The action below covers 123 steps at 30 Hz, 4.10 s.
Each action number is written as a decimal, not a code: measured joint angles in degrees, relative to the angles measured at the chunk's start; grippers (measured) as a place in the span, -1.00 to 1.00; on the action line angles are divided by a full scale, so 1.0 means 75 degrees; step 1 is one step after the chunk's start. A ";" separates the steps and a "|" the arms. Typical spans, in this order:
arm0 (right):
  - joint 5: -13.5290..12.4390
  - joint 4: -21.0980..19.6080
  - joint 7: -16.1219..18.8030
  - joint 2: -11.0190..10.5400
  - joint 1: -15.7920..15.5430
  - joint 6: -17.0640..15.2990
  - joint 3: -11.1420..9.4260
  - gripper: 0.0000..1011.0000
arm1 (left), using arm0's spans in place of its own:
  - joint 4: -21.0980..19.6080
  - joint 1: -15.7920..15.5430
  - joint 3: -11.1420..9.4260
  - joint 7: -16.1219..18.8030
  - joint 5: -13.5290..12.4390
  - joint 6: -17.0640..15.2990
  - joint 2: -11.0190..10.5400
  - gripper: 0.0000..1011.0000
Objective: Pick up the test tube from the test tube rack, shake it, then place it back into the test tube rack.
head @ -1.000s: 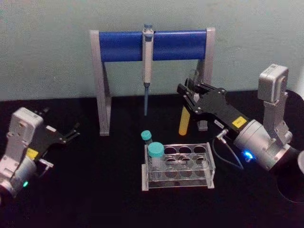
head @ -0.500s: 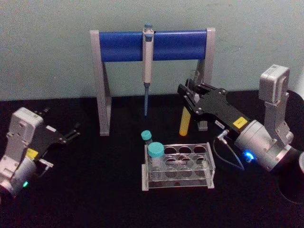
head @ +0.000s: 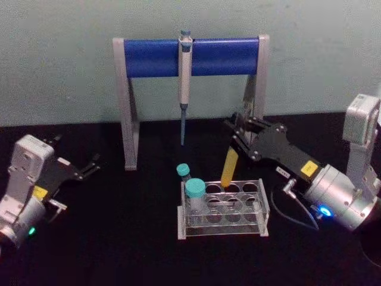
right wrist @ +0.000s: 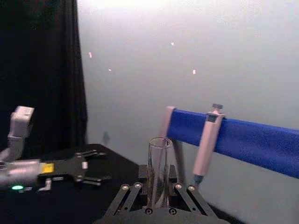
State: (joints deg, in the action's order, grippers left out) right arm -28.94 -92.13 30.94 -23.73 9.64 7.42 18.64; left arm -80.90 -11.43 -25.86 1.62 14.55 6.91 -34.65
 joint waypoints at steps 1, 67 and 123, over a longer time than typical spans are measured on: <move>-0.0062 -0.0017 0.0045 -0.0027 -0.0021 -0.0007 0.0009 -0.54 | 0.0000 0.0000 0.0000 0.0000 0.0000 0.0000 0.0000 0.98; 0.0179 0.1185 0.0153 0.0071 0.0293 0.0135 0.0872 -0.54 | 0.0000 0.0000 0.0000 0.0000 0.0000 0.0000 0.0000 0.98; 0.0342 0.1617 0.0095 0.0261 0.0342 0.0051 0.0895 -0.41 | 0.0000 0.0000 0.0000 0.0000 0.0000 0.0000 0.0000 0.98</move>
State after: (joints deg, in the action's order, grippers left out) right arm -26.38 -80.00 31.66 -21.77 12.21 7.81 25.35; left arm -80.90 -11.43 -25.86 1.62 14.55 6.91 -34.65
